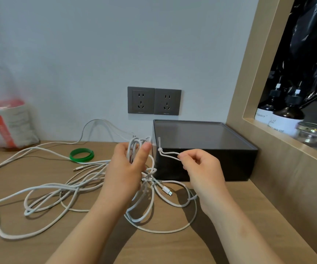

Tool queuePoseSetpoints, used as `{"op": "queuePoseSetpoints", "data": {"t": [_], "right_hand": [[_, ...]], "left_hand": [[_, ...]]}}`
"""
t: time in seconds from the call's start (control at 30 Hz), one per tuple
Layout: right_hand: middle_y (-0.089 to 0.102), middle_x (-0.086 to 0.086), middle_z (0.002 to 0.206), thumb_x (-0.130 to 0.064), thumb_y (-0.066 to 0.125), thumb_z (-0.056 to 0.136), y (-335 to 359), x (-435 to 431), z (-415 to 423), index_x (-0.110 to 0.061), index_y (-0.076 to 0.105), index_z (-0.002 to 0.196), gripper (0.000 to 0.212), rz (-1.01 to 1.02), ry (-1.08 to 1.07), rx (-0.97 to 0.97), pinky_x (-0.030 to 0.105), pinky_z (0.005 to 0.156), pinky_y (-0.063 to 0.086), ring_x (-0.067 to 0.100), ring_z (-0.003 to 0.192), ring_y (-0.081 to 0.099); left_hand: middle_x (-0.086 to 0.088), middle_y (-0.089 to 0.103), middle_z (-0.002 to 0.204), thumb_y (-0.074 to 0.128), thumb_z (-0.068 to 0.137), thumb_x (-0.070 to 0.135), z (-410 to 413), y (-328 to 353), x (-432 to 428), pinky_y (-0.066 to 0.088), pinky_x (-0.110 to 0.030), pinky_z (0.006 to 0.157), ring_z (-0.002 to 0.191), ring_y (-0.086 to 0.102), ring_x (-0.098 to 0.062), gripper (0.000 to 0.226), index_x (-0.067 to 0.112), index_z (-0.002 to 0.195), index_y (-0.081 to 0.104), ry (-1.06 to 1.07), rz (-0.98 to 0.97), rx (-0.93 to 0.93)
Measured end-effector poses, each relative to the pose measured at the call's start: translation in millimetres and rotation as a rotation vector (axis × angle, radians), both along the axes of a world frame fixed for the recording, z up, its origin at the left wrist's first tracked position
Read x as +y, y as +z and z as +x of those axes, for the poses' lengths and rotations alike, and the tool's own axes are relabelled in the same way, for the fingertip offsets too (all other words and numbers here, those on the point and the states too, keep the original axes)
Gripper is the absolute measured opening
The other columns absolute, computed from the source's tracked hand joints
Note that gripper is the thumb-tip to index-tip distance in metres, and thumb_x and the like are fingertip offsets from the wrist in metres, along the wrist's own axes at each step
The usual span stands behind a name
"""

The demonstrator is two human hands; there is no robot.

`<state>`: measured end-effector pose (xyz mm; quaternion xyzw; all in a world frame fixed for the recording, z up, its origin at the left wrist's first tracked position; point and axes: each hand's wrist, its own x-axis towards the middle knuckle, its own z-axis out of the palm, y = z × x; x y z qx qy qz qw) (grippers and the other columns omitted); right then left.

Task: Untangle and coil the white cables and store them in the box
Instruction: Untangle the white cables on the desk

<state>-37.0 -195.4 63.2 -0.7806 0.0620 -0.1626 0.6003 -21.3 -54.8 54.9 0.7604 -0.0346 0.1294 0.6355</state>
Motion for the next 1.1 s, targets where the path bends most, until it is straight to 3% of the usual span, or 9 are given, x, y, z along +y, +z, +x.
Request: {"op": "queuePoseSetpoints", "data": {"t": [0.1, 0.17, 0.27, 0.47, 0.57, 0.7, 0.9, 1.03, 1.1], "right_hand": [[0.059, -0.007, 0.077, -0.023, 0.051, 0.094, -1.2, 0.3, 1.6, -0.03, 0.056, 0.079, 0.017, -0.056, -0.029, -0.039, 0.011, 0.055, 0.039, 0.005, 0.07, 0.053], [0.059, -0.008, 0.072, -0.023, 0.051, 0.094, -2.4, 0.8, 3.1, -0.027, 0.058, 0.081, 0.015, -0.004, -0.015, -0.045, 0.015, 0.057, 0.038, 0.005, 0.066, 0.052], [0.056, -0.012, 0.056, -0.023, 0.053, 0.094, -4.3, 4.1, 3.5, -0.02, 0.064, 0.085, 0.014, 0.1, 0.045, -0.024, 0.021, 0.055, 0.038, 0.004, 0.056, 0.047], [0.057, -0.007, 0.058, -0.018, 0.05, 0.095, -5.1, 9.5, 0.7, -0.02, 0.068, 0.088, 0.019, 0.198, 0.159, 0.047, 0.017, 0.048, 0.04, 0.004, 0.051, 0.047], [0.058, -0.003, 0.061, -0.021, 0.051, 0.095, -5.9, 8.6, 0.3, -0.02, 0.069, 0.088, 0.02, 0.198, 0.228, 0.088, 0.021, 0.054, 0.043, 0.008, 0.055, 0.048], [0.06, 0.001, 0.067, -0.021, 0.052, 0.095, -8.6, 8.3, 1.9, -0.017, 0.07, 0.087, 0.02, 0.239, 0.263, 0.119, 0.022, 0.055, 0.045, 0.013, 0.061, 0.049], [0.061, 0.004, 0.072, -0.019, 0.05, 0.094, -5.8, 4.3, 2.1, -0.006, 0.067, 0.094, 0.021, 0.567, 0.362, 0.118, 0.028, 0.061, 0.045, 0.016, 0.068, 0.053], [0.055, 0.009, 0.07, -0.02, 0.049, 0.092, -2.2, 1.4, -1.0, -0.006, 0.062, 0.079, 0.023, 0.666, 0.438, 0.122, 0.036, 0.067, 0.043, 0.02, 0.066, 0.052], [0.055, 0.009, 0.069, -0.019, 0.05, 0.09, -1.5, 0.7, -1.8, -0.008, 0.061, 0.07, 0.025, 0.667, 0.437, 0.115, 0.039, 0.07, 0.044, 0.021, 0.067, 0.052]], "left_hand": [[0.0, 0.048, 0.061, 0.024, 0.074, 0.075, -2.0, 0.7, -0.5, 0.035, -0.024, 0.043, 0.043, 0.038, -0.007, 0.073, 0.011, 0.099, 0.045, -0.085, -0.12, 0.117], [0.0, 0.046, 0.053, 0.019, 0.092, 0.063, -4.0, 2.5, -2.3, 0.03, -0.02, 0.038, 0.039, 0.033, -0.009, 0.062, 0.009, 0.085, 0.048, -0.177, -0.246, 0.228], [-0.007, 0.048, 0.052, 0.024, 0.1, 0.042, -6.7, 4.2, -8.3, 0.022, -0.014, 0.034, 0.033, 0.027, -0.01, 0.051, 0.01, 0.072, 0.052, -0.308, -0.352, 0.31], [-0.006, 0.048, 0.055, 0.03, 0.101, 0.041, -10.9, 1.5, -13.3, 0.02, -0.012, 0.034, 0.034, 0.027, -0.008, 0.042, 0.012, 0.089, 0.059, -0.453, -0.383, 0.367], [-0.006, 0.049, 0.057, 0.034, 0.099, 0.045, -9.1, 1.1, -10.8, 0.019, -0.012, 0.032, 0.033, 0.028, -0.006, 0.043, 0.011, 0.086, 0.059, -0.473, -0.434, 0.383], [-0.006, 0.05, 0.06, 0.035, 0.099, 0.042, -9.2, 0.6, -10.8, 0.022, -0.013, 0.033, 0.033, 0.029, -0.007, 0.038, 0.013, 0.089, 0.056, -0.431, -0.411, 0.303], [-0.004, 0.056, 0.057, 0.038, 0.099, 0.036, -10.0, 0.4, -9.7, 0.024, -0.015, 0.033, 0.032, 0.034, -0.006, 0.028, 0.014, 0.094, 0.054, -0.428, -0.351, 0.233], [-0.021, 0.065, 0.075, 0.043, 0.096, 0.035, -13.4, 0.3, -10.7, 0.03, -0.019, 0.036, 0.036, 0.043, -0.008, 0.03, 0.009, 0.103, 0.056, -0.413, -0.192, 0.207], [-0.004, 0.062, 0.058, 0.044, 0.097, 0.031, -13.2, 0.4, -11.1, 0.031, -0.016, 0.033, 0.035, 0.046, -0.005, 0.03, 0.004, 0.103, 0.055, -0.392, -0.179, 0.216]]}}
